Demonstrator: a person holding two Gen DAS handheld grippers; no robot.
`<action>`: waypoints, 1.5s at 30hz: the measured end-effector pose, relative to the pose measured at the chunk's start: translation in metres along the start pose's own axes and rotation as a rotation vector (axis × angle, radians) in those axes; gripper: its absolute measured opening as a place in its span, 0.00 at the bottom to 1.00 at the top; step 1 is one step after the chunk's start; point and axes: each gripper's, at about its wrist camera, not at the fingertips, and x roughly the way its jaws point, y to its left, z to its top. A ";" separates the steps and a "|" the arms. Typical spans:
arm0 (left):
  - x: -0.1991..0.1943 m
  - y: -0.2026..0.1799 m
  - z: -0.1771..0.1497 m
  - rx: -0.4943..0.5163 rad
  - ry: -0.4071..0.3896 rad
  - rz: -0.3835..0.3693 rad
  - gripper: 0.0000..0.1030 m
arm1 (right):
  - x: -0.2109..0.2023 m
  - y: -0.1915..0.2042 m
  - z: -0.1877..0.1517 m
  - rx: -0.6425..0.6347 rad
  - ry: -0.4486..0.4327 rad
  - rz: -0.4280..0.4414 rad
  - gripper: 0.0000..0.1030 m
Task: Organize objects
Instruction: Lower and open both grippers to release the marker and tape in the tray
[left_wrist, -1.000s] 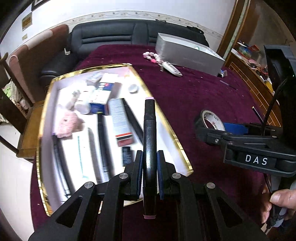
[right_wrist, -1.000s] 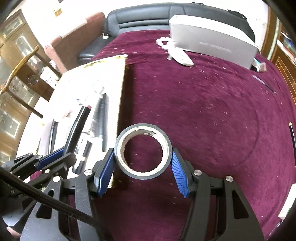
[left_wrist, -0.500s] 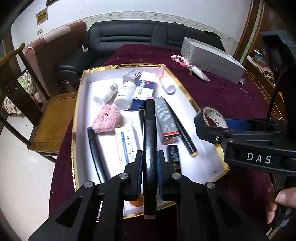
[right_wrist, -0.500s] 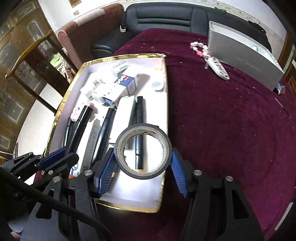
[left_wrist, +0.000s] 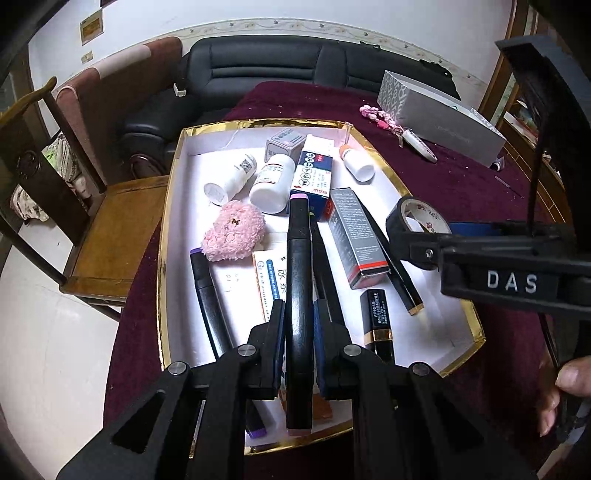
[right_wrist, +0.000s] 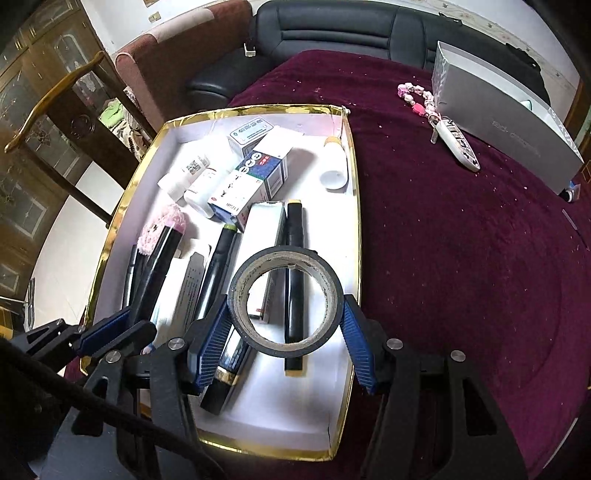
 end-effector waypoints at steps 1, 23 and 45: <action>0.001 0.000 0.000 0.003 0.003 0.000 0.11 | 0.001 0.000 0.002 0.001 0.000 0.001 0.57; 0.007 0.003 -0.007 0.018 0.008 0.016 0.11 | 0.035 0.011 0.043 0.024 0.032 0.009 0.57; 0.009 -0.005 -0.009 0.045 0.018 0.004 0.11 | 0.055 0.006 0.063 0.027 0.041 -0.013 0.56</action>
